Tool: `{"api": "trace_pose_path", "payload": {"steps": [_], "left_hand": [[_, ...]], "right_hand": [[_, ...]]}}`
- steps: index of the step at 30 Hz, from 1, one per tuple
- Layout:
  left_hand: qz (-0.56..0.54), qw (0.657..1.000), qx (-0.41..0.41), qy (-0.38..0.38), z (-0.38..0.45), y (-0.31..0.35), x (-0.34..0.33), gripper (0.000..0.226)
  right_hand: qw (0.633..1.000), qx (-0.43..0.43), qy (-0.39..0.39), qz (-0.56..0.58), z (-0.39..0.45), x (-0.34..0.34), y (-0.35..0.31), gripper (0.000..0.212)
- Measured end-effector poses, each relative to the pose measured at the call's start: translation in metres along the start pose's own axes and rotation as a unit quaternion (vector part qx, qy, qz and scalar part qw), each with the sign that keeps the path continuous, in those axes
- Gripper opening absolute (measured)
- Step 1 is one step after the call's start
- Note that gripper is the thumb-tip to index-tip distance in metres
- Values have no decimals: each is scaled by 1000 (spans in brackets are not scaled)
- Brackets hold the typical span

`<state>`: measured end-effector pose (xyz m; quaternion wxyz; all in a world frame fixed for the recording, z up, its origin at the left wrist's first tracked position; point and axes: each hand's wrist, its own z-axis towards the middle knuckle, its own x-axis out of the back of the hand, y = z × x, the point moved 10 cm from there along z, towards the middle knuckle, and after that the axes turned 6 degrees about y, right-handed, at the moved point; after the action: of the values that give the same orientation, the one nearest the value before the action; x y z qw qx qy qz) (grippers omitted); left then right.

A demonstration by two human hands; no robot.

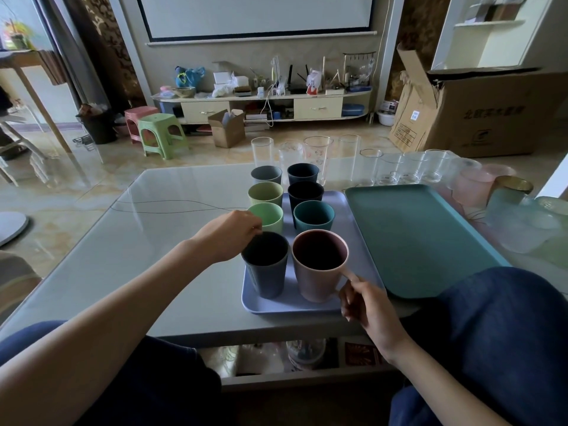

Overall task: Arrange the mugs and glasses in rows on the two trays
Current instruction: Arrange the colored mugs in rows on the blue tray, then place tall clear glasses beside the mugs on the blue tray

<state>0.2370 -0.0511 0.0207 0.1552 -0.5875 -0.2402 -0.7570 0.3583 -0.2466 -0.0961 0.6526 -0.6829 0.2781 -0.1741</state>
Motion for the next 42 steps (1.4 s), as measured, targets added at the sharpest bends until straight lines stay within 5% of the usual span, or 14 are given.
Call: {"api": "trace_pose_path", "payload": {"steps": [5, 9, 12, 16, 20, 31, 42], "left_hand": [[-1, 1000, 4, 11, 0, -4, 1, 21], [-46, 991, 24, 125, -8, -10, 24, 24], [-63, 981, 83, 161, -19, -34, 23, 23], [-19, 982, 182, 46, -38, -77, -28, 31], [-2, 978, 174, -119, -46, -71, -88, 33], [15, 974, 223, -48, -50, -74, -91, 26], [81, 956, 280, -29, -66, -136, -70, 11]], "right_hand": [[1000, 14, 11, 0, -5, 3, -9, 28], [991, -5, 132, 15, 0, 37, -12, 21], [958, 37, 226, -174, 5, 75, -28, 9], [885, 58, 110, -448, 9, 64, -21, 23], [866, 93, 44, -490, 3, 45, -20, 11], [868, 130, 16, -479, 20, 30, -11, 39], [845, 123, -140, -502, 70, -42, -9, 37]]}}
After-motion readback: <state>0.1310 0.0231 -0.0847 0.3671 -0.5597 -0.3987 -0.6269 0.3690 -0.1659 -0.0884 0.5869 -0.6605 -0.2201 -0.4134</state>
